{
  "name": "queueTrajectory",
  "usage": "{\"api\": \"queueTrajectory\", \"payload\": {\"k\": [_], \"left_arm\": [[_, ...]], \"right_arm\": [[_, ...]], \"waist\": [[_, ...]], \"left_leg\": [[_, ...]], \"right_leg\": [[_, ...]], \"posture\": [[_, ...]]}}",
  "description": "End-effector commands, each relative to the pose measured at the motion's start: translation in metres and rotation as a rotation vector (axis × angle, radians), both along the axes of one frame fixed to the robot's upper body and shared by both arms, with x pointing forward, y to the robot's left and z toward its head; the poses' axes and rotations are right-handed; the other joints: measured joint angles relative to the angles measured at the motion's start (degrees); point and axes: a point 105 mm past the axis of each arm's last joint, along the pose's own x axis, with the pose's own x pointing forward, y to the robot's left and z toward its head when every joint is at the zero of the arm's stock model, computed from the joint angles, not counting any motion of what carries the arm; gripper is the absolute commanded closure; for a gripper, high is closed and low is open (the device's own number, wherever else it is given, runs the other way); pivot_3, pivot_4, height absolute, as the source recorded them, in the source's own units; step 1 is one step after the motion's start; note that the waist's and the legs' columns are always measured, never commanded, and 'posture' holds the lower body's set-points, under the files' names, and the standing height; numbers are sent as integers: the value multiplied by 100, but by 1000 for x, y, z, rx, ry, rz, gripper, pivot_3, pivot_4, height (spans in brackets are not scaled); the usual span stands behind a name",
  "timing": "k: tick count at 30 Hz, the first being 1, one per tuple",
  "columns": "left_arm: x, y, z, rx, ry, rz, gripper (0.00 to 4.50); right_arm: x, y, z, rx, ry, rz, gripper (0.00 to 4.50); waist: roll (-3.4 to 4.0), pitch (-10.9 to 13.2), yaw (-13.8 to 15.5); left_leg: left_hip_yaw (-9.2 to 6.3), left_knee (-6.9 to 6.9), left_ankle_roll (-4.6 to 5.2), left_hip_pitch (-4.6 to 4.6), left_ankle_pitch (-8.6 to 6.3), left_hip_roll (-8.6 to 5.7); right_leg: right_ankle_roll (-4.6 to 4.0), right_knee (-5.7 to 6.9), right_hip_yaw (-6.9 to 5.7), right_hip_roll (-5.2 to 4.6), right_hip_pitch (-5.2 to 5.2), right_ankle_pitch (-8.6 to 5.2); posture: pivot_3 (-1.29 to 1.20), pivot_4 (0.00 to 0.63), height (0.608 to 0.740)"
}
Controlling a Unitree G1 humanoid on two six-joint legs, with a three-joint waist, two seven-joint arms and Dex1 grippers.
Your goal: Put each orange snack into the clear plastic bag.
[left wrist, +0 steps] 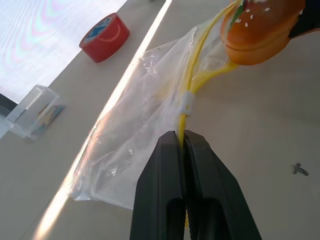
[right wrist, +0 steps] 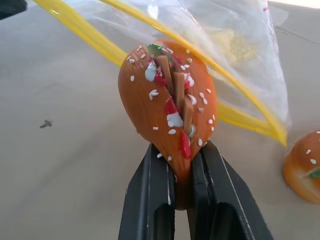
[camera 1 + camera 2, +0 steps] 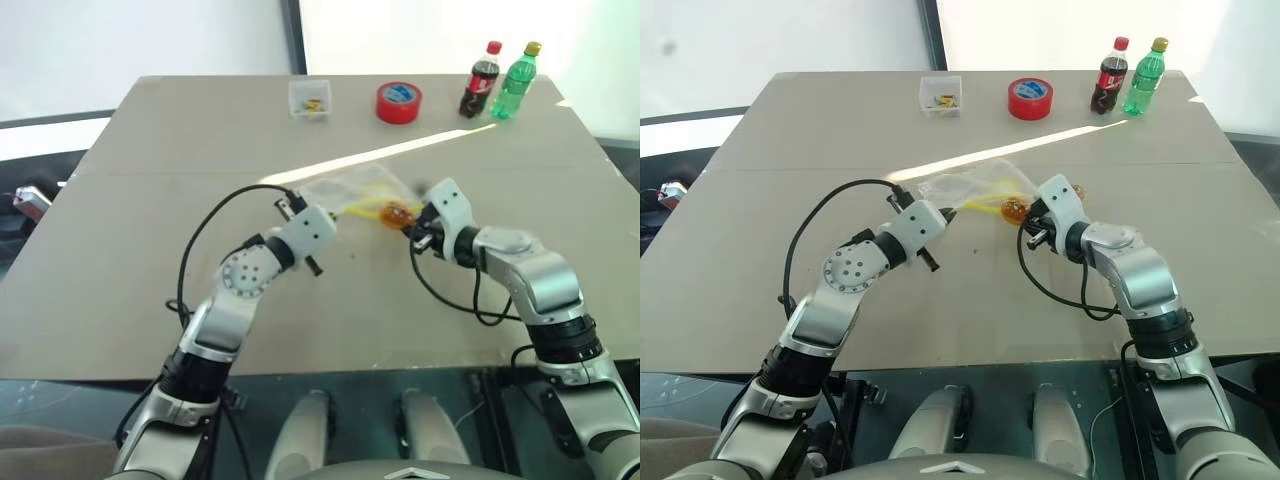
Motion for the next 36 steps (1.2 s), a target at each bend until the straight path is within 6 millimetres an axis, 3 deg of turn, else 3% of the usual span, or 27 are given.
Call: {"api": "queueTrajectory", "payload": {"k": [1,6,13,18,25,30,36], "left_arm": [[-9,-8,11,-7,-45,-46,4500],[-12,-16,6,45,-59,-93,4500],[-14,-21,2,26,-45,-109,4500],[-12,-16,-1,37,-36,-98,4500],[-7,-5,-3,49,-36,-49,4500],[-7,-4,-5,53,-29,-45,4500],[-7,-14,-1,25,-47,-91,4500]], "right_arm": [[9,-2,19,-2,-80,-18,4464],[14,2,21,-8,-93,-13,4464],[28,24,23,-54,-112,-6,4464],[29,42,41,-28,-144,54,4464],[33,29,51,-61,-175,44,4464],[25,28,63,82,-110,80,4464],[17,39,51,84,-62,118,4464]], "waist": [[0,0,-2],[0,0,0],[1,1,-17],[2,1,-12],[2,1,-1],[2,1,-13],[2,1,-11]], "left_leg": [[0,0,0,0,0,0],[3,0,0,0,0,0],[7,-1,0,1,0,1],[0,-1,0,0,0,0],[-8,-1,0,0,0,-1],[-9,-2,0,0,0,0],[-9,-2,0,0,0,0]], "right_leg": [[0,0,0,0,0,0],[0,0,0,0,0,0],[0,2,1,3,-2,0],[0,0,1,1,-2,0],[-1,1,0,1,-2,0],[-1,1,0,1,-2,0],[-1,2,0,1,-2,0]], "posture": [[0,150,740],[0,150,740],[0,150,740],[0,150,740],[0,150,740],[0,150,740],[0,150,740]]}}
